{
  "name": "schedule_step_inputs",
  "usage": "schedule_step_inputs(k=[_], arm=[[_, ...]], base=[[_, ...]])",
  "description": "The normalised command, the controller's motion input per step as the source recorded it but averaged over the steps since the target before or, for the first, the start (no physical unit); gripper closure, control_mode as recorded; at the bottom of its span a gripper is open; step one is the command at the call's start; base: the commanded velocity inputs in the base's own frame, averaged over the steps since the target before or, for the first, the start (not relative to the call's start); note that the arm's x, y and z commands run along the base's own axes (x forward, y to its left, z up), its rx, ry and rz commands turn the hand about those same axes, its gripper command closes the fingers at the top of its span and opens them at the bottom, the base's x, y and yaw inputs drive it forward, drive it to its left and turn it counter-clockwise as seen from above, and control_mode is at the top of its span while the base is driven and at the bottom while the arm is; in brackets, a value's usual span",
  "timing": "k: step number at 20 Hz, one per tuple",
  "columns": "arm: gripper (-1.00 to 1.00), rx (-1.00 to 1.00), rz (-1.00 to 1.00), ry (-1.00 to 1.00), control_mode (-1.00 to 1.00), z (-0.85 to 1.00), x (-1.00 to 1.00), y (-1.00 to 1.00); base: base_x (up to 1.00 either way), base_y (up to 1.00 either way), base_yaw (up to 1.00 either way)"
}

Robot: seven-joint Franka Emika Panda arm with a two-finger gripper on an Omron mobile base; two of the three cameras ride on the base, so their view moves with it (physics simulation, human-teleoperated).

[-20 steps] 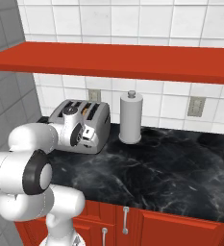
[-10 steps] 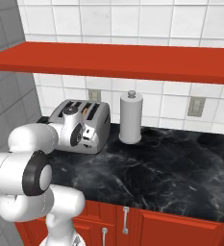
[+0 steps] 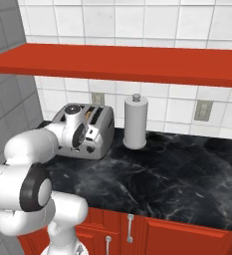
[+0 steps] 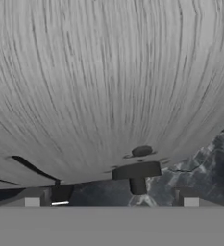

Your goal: Start the toaster. Once the lever pops up, take the bread to the plate on the dining counter.

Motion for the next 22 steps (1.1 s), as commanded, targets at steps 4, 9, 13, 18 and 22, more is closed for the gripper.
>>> schedule_step_inputs(k=[4, 9, 13, 18, 22], arm=[[-1.0, 0.0, 0.0, 0.0, -1.0, 0.44, 0.0, 0.0], [-1.0, 0.0, 0.0, -0.03, -1.0, 0.38, 0.0, 0.0], [-1.0, 0.0, 0.0, -0.08, -1.0, 0.21, 0.0, -0.1], [-1.0, 0.0, 0.02, -0.16, -1.0, 0.19, -0.02, -0.08], [-1.0, 0.0, 0.01, -0.11, -1.0, 0.26, -0.02, 0.0]], base=[[0.0, 0.0, 0.0], [0.0, 0.0, 0.0], [0.0, 0.0, 0.0], [0.0, 0.0, 0.0], [0.0, 0.0, 0.0]])
